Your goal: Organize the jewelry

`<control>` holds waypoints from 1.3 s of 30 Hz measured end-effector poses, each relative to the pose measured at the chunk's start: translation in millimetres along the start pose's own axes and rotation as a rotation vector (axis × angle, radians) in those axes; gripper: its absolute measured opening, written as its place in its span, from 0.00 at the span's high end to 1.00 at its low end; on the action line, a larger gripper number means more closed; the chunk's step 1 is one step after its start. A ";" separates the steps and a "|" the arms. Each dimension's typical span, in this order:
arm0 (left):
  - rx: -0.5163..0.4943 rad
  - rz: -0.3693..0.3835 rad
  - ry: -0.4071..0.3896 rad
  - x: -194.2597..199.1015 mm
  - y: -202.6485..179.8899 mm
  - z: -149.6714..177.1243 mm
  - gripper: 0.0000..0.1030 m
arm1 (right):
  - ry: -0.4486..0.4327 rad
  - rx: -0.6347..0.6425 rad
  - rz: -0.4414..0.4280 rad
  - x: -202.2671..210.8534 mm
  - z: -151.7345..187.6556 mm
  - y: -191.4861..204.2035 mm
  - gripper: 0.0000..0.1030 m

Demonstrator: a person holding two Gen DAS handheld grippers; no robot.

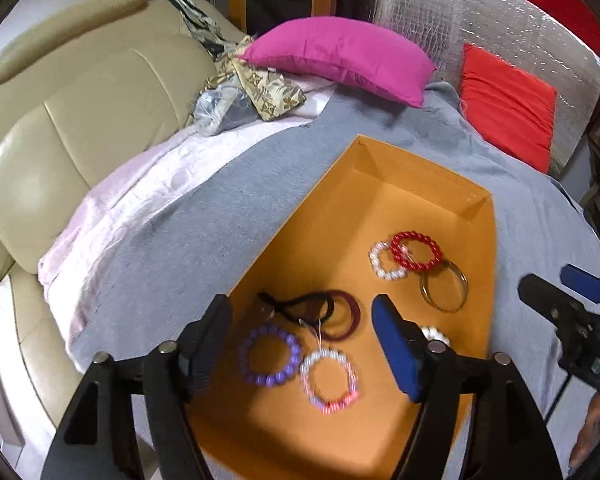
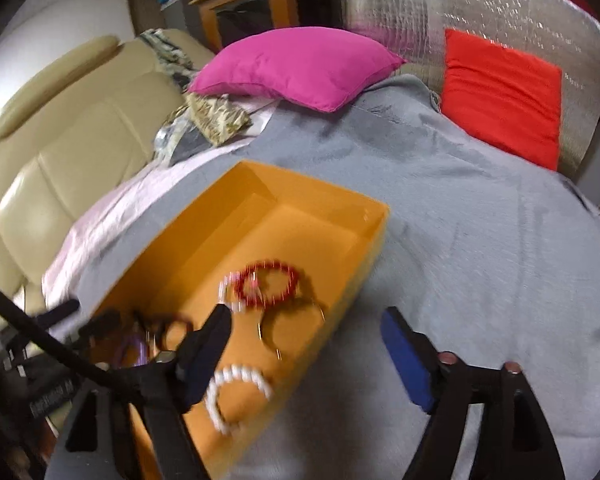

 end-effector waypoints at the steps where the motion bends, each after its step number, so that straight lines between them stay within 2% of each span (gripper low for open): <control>1: -0.007 -0.003 -0.009 5.9 -0.8 3.3 0.27 | -0.008 0.000 -0.004 8.5 6.3 -0.2 0.15; 3: -0.023 -0.017 -0.028 20.2 -2.5 11.7 0.26 | -0.025 0.003 -0.009 26.0 18.8 -0.7 0.00; 10: -0.037 -0.027 -0.064 61.4 -0.5 38.6 0.25 | -0.060 0.030 -0.032 73.8 62.3 12.0 0.00; 17: -0.050 -0.047 -0.076 84.1 3.0 58.0 0.24 | -0.060 0.074 -0.008 95.5 93.9 23.6 0.00; 27: -0.053 0.004 -0.131 108.3 0.4 63.4 0.23 | -0.091 0.119 0.033 112.3 99.2 34.8 0.00; 28: -0.050 0.012 -0.128 108.6 0.6 63.4 0.19 | -0.092 0.121 0.035 112.9 98.4 36.2 0.00; 29: -0.046 0.017 -0.126 108.5 1.1 63.0 0.10 | -0.093 0.121 0.035 113.4 97.9 36.8 0.00; 30: -0.041 0.014 -0.130 108.9 2.4 62.3 0.08 | -0.094 0.120 0.033 114.1 97.9 37.4 0.00; 39: -0.023 0.016 -0.132 105.7 7.4 60.1 0.06 | -0.091 0.119 0.036 109.7 94.1 37.1 0.00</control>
Point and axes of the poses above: each gripper's, at about its wrist camera, not at the fingertips, and x roughly against the way its jaws point, y to its left, z to its underside, the point moved 5 cm from there along -x, roughly the way its jaws point, and after that the axes turned 3 degrees about y, right-handed, at the moved point
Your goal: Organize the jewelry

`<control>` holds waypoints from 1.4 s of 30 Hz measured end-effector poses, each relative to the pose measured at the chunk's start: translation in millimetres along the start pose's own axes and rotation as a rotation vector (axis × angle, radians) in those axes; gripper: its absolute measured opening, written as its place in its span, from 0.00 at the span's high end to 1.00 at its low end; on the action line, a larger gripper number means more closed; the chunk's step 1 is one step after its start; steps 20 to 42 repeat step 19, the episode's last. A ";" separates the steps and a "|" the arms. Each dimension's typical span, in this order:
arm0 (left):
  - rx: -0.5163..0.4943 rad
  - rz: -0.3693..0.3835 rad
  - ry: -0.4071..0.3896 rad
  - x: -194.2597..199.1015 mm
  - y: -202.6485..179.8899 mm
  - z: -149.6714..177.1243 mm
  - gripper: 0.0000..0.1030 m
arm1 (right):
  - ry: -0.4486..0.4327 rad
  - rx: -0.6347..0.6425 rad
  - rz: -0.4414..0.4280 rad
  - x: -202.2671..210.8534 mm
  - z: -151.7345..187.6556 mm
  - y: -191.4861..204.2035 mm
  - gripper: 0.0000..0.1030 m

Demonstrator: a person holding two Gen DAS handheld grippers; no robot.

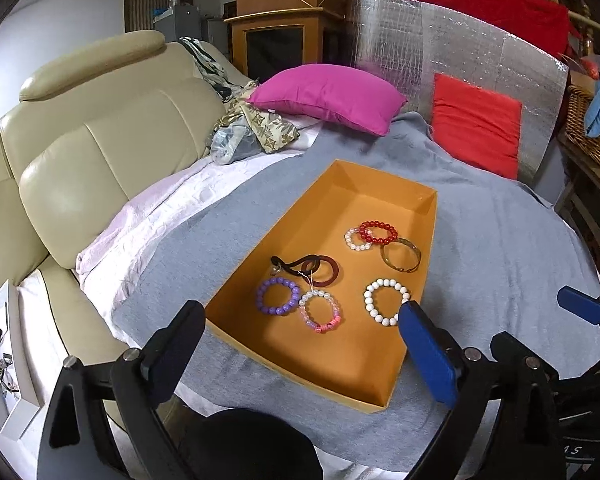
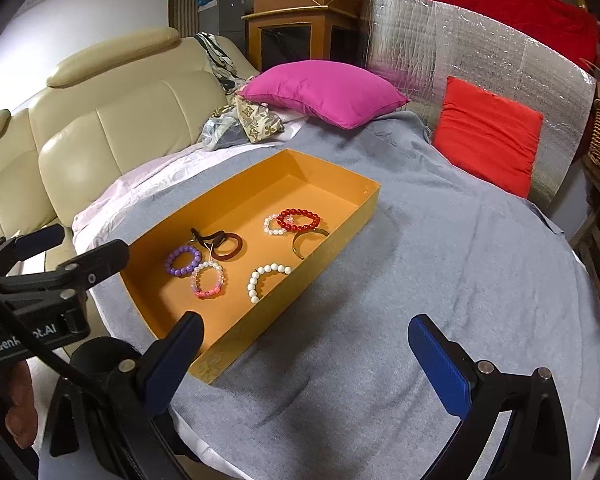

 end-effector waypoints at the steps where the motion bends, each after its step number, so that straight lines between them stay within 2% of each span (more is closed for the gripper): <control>1: 0.000 0.002 0.002 -0.9 -0.1 0.1 0.06 | 0.001 -0.001 0.000 -0.6 -0.2 -0.2 0.00; 11: 0.012 0.024 0.020 -8.1 2.4 -0.6 0.02 | 0.011 -0.002 0.007 -7.9 -0.2 -1.5 0.00; 42: 0.017 0.016 0.022 -10.8 4.9 -2.0 0.01 | 0.016 0.001 0.008 -11.2 -0.3 -0.3 0.00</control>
Point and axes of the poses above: each gripper's, at about its wrist camera, not at the fingertips, and x roughly against the way its jaws point, y to its left, z to its underside, the point moved 5 cm from there along -x, roughly the way its jaws point, and after that the axes turned 3 degrees about y, right-handed, at the moved point
